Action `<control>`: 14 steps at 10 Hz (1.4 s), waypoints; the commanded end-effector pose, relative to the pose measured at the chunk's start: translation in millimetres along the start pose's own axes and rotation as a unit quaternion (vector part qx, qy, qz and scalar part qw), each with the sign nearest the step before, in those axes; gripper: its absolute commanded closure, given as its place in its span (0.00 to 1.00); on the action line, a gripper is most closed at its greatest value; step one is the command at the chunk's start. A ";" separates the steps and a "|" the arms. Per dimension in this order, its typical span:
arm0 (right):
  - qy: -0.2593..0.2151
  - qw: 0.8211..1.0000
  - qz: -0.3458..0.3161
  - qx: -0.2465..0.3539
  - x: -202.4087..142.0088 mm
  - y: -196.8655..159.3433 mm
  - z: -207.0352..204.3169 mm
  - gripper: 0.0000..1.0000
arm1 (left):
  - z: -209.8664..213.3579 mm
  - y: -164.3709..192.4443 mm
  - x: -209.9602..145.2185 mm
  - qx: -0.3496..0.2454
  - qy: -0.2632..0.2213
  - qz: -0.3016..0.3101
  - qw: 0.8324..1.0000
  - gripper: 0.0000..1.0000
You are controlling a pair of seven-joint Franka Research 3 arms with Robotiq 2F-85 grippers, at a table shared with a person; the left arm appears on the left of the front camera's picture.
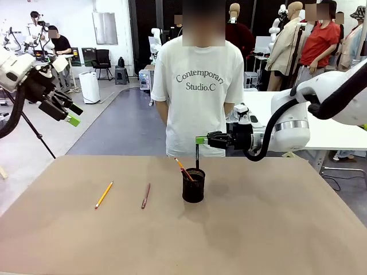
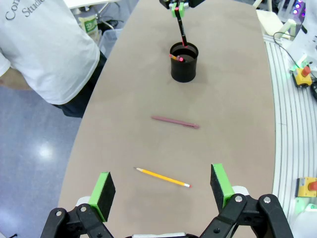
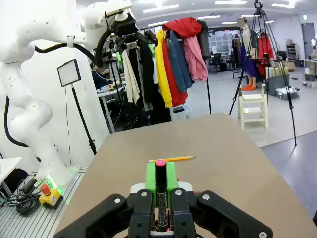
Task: Place the pens into the pen holder.
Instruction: Pick up a writing instrument from the table and place it into the Pen holder.
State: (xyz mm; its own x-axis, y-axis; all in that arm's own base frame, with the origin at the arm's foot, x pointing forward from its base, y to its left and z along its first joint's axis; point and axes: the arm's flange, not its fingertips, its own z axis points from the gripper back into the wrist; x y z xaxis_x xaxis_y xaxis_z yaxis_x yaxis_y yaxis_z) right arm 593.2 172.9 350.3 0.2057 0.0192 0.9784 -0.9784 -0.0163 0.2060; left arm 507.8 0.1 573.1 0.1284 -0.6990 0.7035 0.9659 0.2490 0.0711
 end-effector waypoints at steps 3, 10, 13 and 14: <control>0.025 1.000 0.013 -0.001 -10.4 -10.0 -2.7 1.00 | 0.9 -0.2 0.3 -0.002 -0.002 -0.001 1.000 0.00; 0.030 0.999 0.021 0.011 -6.5 -6.4 0.0 0.00 | 0.9 -0.2 0.3 -0.002 -0.002 -0.001 1.000 0.00; 0.031 0.999 0.021 0.013 -3.3 -5.4 1.5 0.00 | 0.9 -0.2 0.3 -0.002 -0.002 -0.001 1.000 0.00; 0.030 0.999 0.021 0.012 -3.0 -4.9 1.2 0.00 | 0.9 -0.2 0.3 -0.002 -0.002 -0.001 1.000 0.00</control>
State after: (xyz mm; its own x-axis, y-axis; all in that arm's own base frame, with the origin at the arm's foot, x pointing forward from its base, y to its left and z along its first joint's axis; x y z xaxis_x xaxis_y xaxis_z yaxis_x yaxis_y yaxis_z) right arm 595.9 171.2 342.3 0.1859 0.0754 0.9797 -0.9814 -0.0342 0.1889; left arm 507.8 0.1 573.1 0.1284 -0.6990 0.7035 0.9659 0.2489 0.0711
